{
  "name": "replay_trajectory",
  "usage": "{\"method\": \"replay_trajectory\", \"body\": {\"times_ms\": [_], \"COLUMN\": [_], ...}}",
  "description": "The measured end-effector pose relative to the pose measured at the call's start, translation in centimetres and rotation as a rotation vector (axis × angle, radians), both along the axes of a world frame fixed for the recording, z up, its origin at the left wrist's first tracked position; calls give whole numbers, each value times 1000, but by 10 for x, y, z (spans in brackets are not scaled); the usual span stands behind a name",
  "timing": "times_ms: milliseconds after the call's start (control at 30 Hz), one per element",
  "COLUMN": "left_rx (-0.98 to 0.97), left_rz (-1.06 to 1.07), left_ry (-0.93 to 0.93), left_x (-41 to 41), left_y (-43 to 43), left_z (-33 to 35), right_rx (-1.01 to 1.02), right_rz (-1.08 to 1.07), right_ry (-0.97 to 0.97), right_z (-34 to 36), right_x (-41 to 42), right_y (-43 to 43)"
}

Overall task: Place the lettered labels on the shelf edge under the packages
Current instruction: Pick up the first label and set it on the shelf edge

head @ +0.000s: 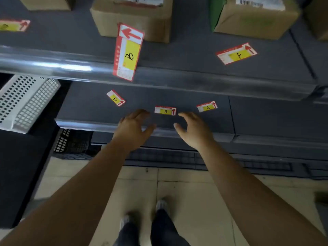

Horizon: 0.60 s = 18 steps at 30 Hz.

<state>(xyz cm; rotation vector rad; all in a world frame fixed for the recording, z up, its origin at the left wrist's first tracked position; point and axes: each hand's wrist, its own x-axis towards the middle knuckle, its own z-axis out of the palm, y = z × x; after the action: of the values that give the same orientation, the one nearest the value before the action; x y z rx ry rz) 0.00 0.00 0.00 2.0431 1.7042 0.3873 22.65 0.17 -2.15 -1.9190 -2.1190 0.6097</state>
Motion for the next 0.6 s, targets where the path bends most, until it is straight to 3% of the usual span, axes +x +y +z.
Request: {"method": "replay_trajectory", "body": {"times_ms": [200, 400, 600], "left_rx": [28, 37, 70], "left_rz": [-20, -51, -67], "left_ry": [-2, -3, 2], "left_x": [-5, -13, -24], "left_y": [24, 34, 32], "left_z": [-33, -50, -52], "right_rx": [-48, 63, 46], "right_rz": [-66, -37, -14], "right_ry": [-58, -139, -242], "right_z": [-30, -54, -60], "right_x": [-3, -11, -12], "right_y": [22, 41, 45]}}
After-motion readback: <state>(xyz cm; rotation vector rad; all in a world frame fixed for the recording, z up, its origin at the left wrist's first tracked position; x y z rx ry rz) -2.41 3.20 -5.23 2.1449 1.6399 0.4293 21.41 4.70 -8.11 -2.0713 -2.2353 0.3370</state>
